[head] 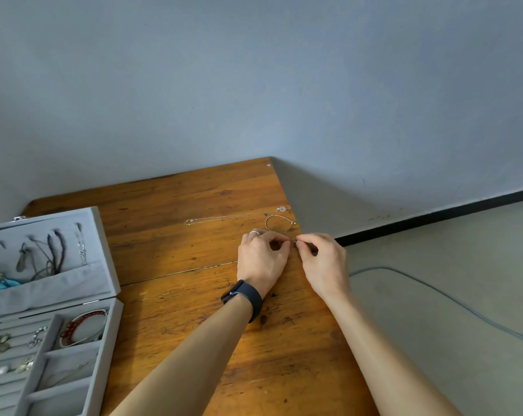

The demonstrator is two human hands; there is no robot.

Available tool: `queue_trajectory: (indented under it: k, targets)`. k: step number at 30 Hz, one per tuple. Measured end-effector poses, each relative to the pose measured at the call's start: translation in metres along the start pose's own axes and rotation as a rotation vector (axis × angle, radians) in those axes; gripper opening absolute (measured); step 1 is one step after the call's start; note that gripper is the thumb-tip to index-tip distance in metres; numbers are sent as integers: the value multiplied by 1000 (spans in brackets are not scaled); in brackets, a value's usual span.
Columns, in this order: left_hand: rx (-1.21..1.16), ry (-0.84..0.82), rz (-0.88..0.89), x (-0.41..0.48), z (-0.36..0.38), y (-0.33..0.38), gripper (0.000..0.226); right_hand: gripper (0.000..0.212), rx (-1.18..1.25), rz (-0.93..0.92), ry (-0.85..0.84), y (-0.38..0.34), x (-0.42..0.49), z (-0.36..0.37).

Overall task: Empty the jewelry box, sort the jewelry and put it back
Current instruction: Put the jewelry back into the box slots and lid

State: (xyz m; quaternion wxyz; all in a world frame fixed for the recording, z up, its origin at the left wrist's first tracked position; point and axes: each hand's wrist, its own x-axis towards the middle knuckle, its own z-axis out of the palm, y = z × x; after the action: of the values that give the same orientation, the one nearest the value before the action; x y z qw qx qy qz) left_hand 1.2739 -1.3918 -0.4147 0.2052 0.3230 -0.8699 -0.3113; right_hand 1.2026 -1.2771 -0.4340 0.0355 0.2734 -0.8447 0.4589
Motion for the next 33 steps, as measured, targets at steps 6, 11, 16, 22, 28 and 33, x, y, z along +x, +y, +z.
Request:
queue_trajectory:
  k: [6, 11, 16, 22, 28, 33]
  targets:
    - [37, -8, 32, 0, 1, -3, 19, 17, -23, 2, -9, 0, 0, 2]
    - [57, -11, 44, 0, 1, -3, 19, 28, -153, -10, -50, -5, -3, 2]
    - [49, -33, 47, -2, -2, -2, 16, 36, -307, -17, -134, -13, -13, -2]
    - [126, -144, 100, -30, -24, -3, 28, 36, -385, -81, -139, -25, -58, -18]
    - [382, -175, 219, -101, -68, -19, 48, 41, -386, -184, -134, -54, -121, -36]
    - [390, -129, 248, -149, -126, -51, 49, 32, -289, -261, -155, -93, -166, -29]
